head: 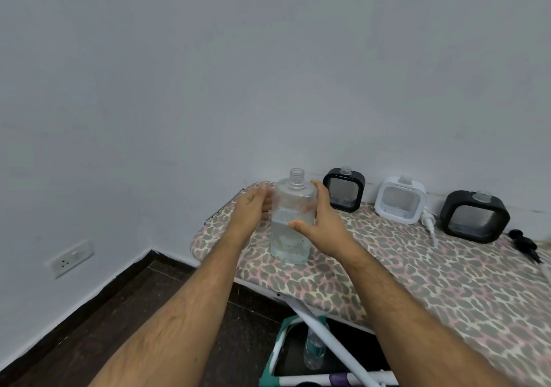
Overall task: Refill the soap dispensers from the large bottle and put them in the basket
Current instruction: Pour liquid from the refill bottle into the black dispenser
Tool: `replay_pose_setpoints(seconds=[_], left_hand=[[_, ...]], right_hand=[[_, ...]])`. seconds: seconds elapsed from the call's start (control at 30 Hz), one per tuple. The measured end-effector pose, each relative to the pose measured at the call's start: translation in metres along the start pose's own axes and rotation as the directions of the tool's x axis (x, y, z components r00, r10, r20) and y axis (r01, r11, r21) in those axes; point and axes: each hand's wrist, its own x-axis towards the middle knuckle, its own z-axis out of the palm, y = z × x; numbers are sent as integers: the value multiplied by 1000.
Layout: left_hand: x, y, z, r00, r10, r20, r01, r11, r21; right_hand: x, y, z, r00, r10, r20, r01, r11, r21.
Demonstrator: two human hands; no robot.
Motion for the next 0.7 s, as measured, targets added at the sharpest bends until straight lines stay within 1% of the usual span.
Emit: replay_pose_setpoints(seconds=[0.07, 0.1, 0.23, 0.3, 0.4, 0.47, 0.53, 0.63, 0.7], left_hand=[[-13, 0, 1, 998, -9, 56, 12, 998, -63], [-18, -2, 2, 997, 1, 72, 4, 998, -62], [-32, -6, 4, 996, 30, 89, -35, 998, 52], [-35, -6, 6, 994, 50, 93, -57, 995, 83], [-38, -4, 10, 996, 65, 62, -70, 994, 85], [-37, -7, 14, 997, 80, 18, -81, 992, 101], [-36, -13, 15, 996, 84, -23, -81, 991, 106], [-37, -17, 17, 996, 72, -44, -68, 994, 90], [-42, -14, 20, 989, 101, -109, -86, 988, 131]], right_hand=[[-2, -4, -3, 1000, 8, 19, -8, 1000, 7], [-3, -6, -6, 999, 11, 33, -11, 1000, 10], [-4, -7, -14, 995, 55, 84, -57, 998, 17], [-6, -4, -16, 993, 64, 100, -75, 992, 105], [-9, 4, -14, 992, 112, 52, -121, 965, 232], [-10, 11, -10, 987, 160, -21, -149, 953, 265], [-10, 16, -6, 982, 178, -55, -155, 945, 289], [-11, 18, -6, 985, 166, -40, -144, 935, 324], [-12, 19, -10, 986, 168, -10, -154, 928, 340]])
